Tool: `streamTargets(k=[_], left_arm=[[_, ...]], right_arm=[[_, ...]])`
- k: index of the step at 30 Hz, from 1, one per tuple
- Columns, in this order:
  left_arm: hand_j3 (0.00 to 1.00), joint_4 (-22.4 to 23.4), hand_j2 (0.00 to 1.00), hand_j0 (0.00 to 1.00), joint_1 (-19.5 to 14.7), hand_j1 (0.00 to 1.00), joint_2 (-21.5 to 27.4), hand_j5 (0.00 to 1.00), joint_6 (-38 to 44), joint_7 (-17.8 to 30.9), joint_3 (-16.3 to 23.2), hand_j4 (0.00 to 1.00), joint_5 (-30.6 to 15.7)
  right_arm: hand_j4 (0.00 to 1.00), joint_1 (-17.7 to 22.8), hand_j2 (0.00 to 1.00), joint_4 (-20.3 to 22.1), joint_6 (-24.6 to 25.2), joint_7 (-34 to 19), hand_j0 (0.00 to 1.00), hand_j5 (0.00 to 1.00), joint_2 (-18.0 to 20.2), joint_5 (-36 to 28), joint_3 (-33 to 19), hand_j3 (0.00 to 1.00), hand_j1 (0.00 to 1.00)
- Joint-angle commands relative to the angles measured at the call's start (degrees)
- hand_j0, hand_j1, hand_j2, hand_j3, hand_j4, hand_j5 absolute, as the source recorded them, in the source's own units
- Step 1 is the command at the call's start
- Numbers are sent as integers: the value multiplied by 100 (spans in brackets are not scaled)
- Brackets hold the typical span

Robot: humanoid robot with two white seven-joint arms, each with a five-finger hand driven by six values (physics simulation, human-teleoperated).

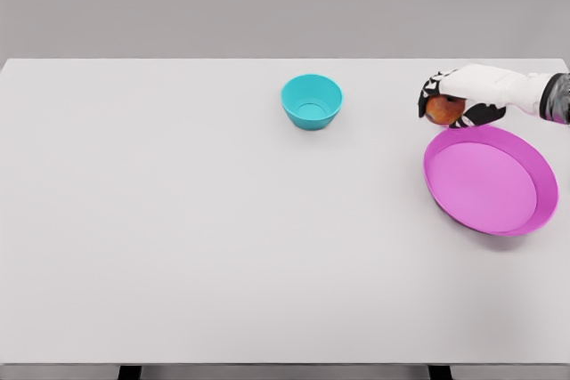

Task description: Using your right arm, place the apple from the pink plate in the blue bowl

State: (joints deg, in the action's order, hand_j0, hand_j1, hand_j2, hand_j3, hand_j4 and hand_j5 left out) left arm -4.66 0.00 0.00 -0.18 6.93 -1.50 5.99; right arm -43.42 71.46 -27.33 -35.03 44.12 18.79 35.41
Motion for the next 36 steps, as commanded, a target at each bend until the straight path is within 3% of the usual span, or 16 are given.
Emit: streamTargets(k=[1, 12, 15, 22, 29, 36], left_arm=[[100, 0, 100, 100, 0, 100, 0, 100, 0, 1, 0, 100, -1], [100, 0, 100, 100, 0, 100, 0, 100, 0, 1, 0, 100, -1], [100, 0, 100, 100, 0, 100, 0, 100, 0, 1, 0, 100, -1], [100, 0, 100, 100, 0, 100, 0, 100, 0, 1, 0, 100, -1], [100, 0, 100, 100, 0, 100, 0, 100, 0, 1, 0, 100, -1], [100, 0, 100, 100, 0, 100, 0, 100, 0, 1, 0, 100, -1]], right_arm=[[43, 0, 43, -150, 17, 3, 43, 43, -228, 45, 1, 43, 43], [44, -615, 44, -1284, 9, 3, 44, 44, -1406, 669, 36, 44, 44], [44, -817, 44, -1837, -26, 3, 44, 44, -1889, 1012, 45, 44, 44], [44, -1081, 44, -1970, 0, 3, 44, 44, -2425, 1293, 185, 44, 44], [44, -1538, 44, -2848, -18, 3, 44, 44, -3076, 1601, 194, 44, 44], [44, -1661, 44, -3042, 9, 3, 44, 44, -3216, 1663, 282, 44, 44]])
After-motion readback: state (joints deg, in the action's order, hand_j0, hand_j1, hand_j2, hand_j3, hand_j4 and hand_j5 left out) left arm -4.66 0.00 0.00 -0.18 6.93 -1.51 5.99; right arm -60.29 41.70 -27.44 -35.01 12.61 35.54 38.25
